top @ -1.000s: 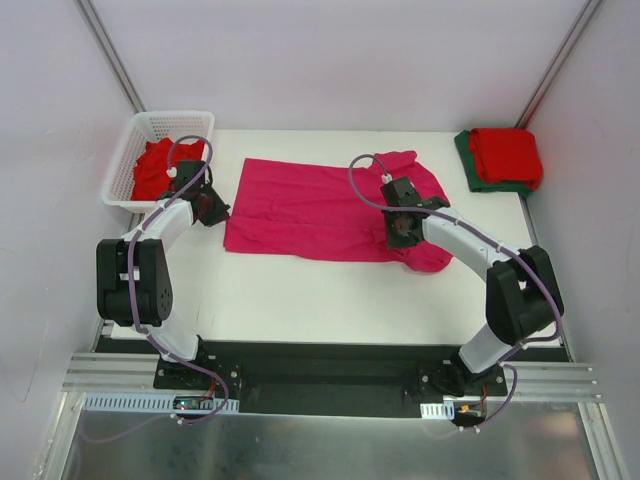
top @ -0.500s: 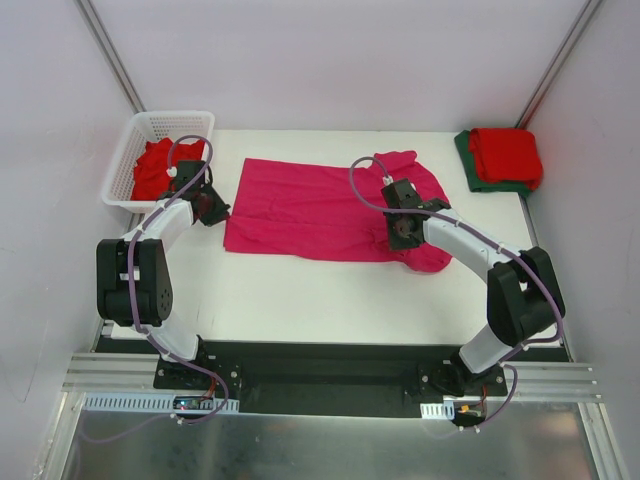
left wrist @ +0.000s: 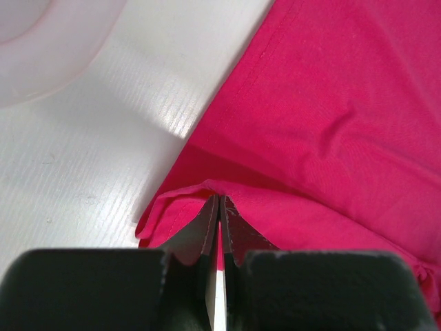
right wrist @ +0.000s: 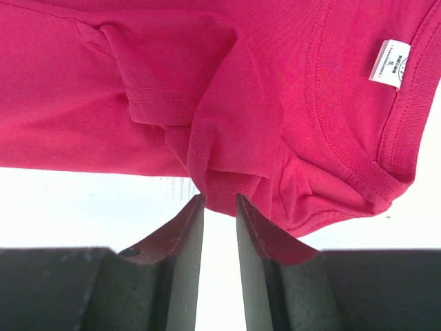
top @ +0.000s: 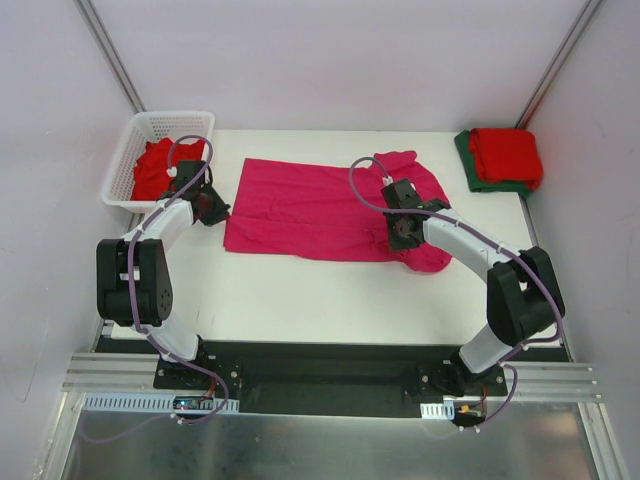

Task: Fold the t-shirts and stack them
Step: Fold the flattened tshirt in 1/3 of the way

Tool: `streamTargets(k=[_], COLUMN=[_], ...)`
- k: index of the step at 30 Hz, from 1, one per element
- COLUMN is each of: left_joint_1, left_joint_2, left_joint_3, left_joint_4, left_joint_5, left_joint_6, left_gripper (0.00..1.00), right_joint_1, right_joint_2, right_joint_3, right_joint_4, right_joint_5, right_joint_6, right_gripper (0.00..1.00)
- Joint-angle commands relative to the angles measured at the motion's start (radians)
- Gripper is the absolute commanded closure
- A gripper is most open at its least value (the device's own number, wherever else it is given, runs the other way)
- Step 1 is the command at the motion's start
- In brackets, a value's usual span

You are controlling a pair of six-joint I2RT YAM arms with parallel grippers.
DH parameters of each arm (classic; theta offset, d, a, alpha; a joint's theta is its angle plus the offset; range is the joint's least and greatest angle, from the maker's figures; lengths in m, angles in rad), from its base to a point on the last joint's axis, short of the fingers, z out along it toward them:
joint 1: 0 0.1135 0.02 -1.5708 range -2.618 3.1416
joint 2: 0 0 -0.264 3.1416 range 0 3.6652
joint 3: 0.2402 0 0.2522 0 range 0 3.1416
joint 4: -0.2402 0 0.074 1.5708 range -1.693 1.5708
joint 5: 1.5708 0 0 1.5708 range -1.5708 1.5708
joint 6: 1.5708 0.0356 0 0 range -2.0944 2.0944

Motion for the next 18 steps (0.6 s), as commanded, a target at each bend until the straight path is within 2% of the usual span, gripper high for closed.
streamTargets(k=[1,18], left_joint_1=[0.006,0.006], left_joint_2=[0.006,0.004], left_joint_3=[0.021,0.024], left_joint_4=[0.012,0.012], left_joint_5=[0.011,0.012], left_joint_6=[0.012,0.013], left_gripper=[1.0,1.0], right_joint_1=[0.005,0.011], right_joint_2=[-0.029,-0.084], right_joint_3=[-0.007,0.002], right_joint_4=[0.005,0.006], right_joint_5=[-0.011,-0.037], right_joint_6=[-0.008,-0.061], right_gripper=[0.71,0.66])
